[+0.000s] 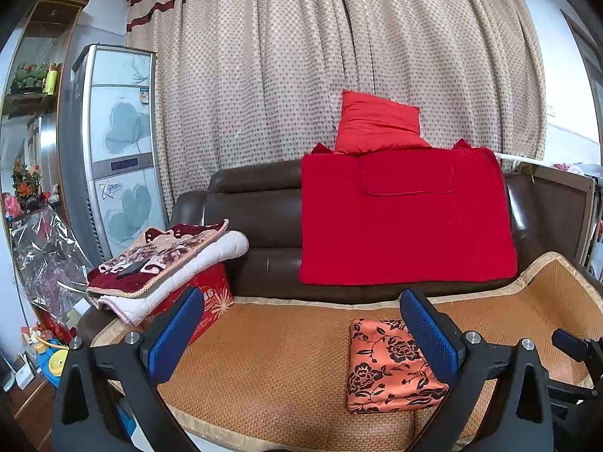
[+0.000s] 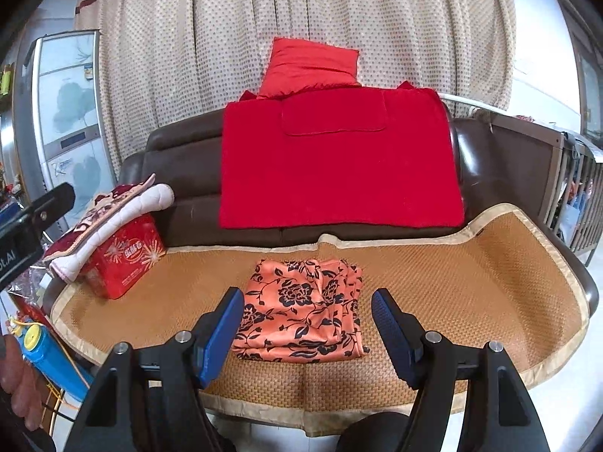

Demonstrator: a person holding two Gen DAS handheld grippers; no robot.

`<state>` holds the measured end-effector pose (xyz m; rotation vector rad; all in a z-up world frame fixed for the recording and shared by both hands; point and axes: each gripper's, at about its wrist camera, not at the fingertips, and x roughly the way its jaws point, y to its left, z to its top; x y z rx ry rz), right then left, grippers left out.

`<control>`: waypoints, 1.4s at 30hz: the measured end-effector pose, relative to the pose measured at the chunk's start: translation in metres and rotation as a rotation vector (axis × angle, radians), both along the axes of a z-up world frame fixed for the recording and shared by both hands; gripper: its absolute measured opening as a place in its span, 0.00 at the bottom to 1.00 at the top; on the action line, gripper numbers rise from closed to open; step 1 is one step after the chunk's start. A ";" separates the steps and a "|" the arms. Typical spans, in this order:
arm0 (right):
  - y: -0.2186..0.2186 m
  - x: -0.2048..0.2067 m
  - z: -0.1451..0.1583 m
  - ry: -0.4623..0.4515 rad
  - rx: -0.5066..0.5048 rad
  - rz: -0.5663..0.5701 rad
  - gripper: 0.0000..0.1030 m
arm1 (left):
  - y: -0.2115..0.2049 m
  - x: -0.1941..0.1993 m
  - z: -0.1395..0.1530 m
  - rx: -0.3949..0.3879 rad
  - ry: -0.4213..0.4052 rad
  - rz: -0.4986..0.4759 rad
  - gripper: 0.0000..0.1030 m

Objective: Fold small clothes

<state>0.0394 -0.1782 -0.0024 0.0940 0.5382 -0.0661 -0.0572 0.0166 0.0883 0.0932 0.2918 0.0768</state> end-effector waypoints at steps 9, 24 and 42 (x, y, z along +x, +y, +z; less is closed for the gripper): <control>0.001 -0.002 0.003 -0.010 0.000 0.000 0.72 | 0.004 -0.003 0.000 -0.003 -0.001 -0.002 1.00; 0.004 -0.001 0.012 -0.031 -0.024 -0.010 0.72 | 0.011 -0.003 0.001 -0.018 -0.006 -0.018 1.00; 0.015 0.038 0.002 0.011 -0.066 -0.007 0.72 | 0.016 0.035 -0.019 -0.029 0.047 -0.035 1.00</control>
